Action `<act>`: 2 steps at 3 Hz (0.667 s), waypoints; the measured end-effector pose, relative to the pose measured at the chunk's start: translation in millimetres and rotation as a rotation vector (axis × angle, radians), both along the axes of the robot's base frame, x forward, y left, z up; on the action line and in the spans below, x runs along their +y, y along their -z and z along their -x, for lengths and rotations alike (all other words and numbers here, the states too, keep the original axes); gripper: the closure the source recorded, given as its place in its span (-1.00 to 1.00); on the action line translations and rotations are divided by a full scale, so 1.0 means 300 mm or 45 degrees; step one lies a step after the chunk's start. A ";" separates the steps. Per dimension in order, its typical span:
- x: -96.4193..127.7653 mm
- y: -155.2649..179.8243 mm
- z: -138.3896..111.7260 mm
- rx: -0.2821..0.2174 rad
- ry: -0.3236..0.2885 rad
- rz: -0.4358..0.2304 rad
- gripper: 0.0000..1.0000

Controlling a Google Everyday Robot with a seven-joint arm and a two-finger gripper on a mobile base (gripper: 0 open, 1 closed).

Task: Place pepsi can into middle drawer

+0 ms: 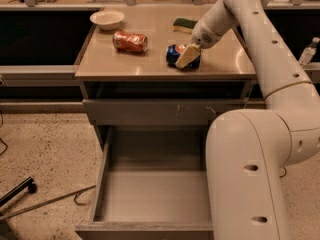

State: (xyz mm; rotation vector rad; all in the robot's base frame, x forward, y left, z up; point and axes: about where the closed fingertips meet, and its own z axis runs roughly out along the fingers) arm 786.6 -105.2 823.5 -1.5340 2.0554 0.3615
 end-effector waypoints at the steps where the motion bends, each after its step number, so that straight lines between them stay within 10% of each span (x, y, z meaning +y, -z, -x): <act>1: 0.009 -0.028 0.023 -0.044 -0.026 -0.026 0.79; 2: 0.004 -0.052 0.111 -0.068 -0.062 -0.056 1.00</act>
Offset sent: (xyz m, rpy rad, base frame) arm -0.1110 0.0091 -0.0064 0.0582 -0.0390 0.0908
